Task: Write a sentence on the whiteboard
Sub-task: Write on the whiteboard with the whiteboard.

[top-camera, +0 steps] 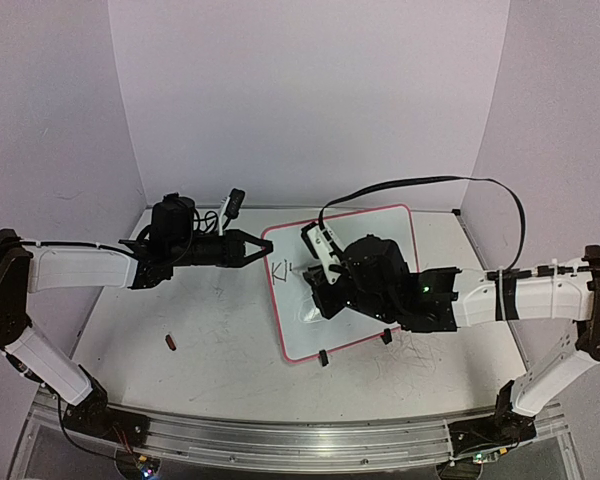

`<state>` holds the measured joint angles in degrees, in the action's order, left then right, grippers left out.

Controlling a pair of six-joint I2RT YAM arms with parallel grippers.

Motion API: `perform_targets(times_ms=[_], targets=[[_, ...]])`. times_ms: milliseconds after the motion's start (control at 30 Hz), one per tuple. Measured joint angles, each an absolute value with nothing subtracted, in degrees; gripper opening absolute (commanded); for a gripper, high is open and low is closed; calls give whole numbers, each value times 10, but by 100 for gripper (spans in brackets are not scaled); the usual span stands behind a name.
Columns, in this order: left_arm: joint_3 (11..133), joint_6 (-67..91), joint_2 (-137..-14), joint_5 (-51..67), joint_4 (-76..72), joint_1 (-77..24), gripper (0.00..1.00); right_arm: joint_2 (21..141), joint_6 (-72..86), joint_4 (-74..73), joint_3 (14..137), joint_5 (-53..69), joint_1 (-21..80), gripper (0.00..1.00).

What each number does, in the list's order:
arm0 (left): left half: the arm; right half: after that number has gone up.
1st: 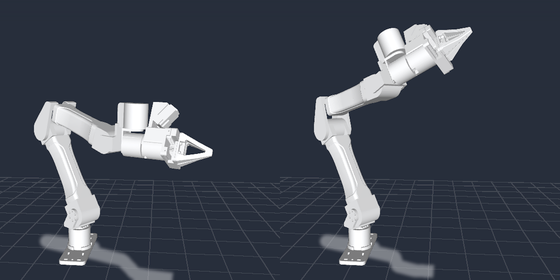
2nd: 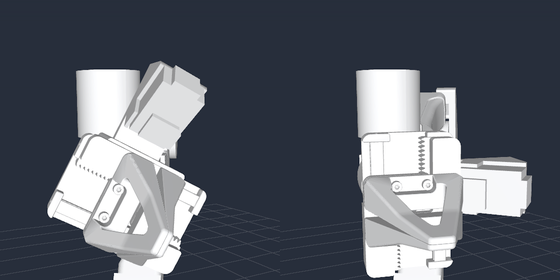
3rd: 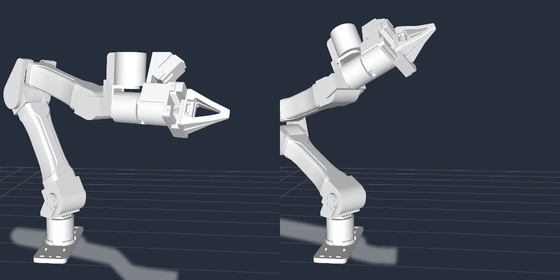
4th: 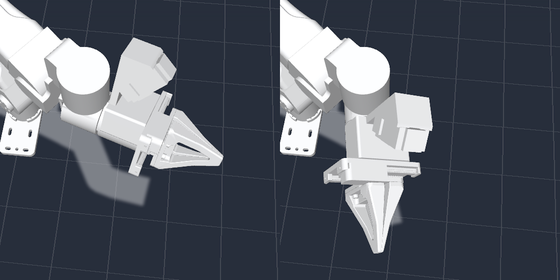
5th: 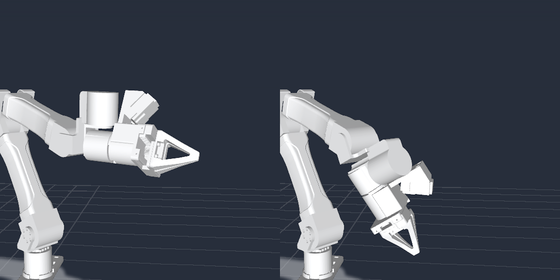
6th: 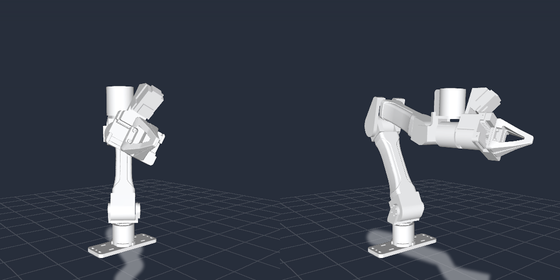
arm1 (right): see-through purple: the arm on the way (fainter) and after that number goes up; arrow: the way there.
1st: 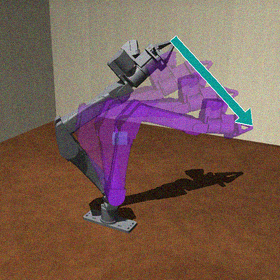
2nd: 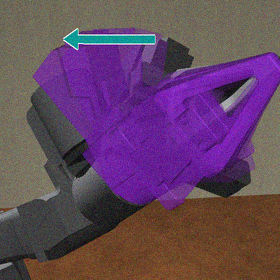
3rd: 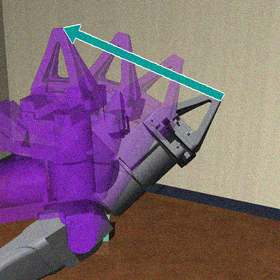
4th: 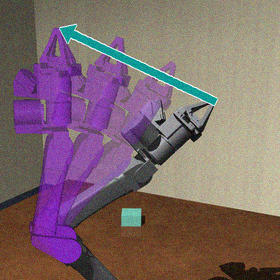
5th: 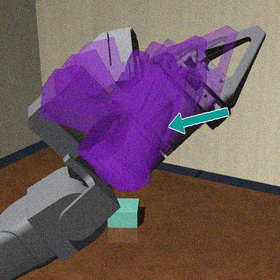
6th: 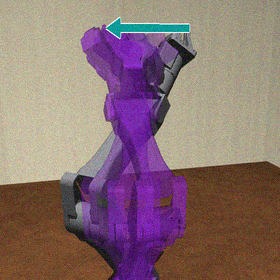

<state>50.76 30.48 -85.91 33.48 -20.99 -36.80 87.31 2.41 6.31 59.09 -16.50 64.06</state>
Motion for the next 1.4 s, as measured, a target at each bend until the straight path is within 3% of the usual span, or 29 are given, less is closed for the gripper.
perform_targets(times_ms=[1400], targets=[[508,305,-859,336,-210,-368,0,873,28,64,595,-183,644,0]])
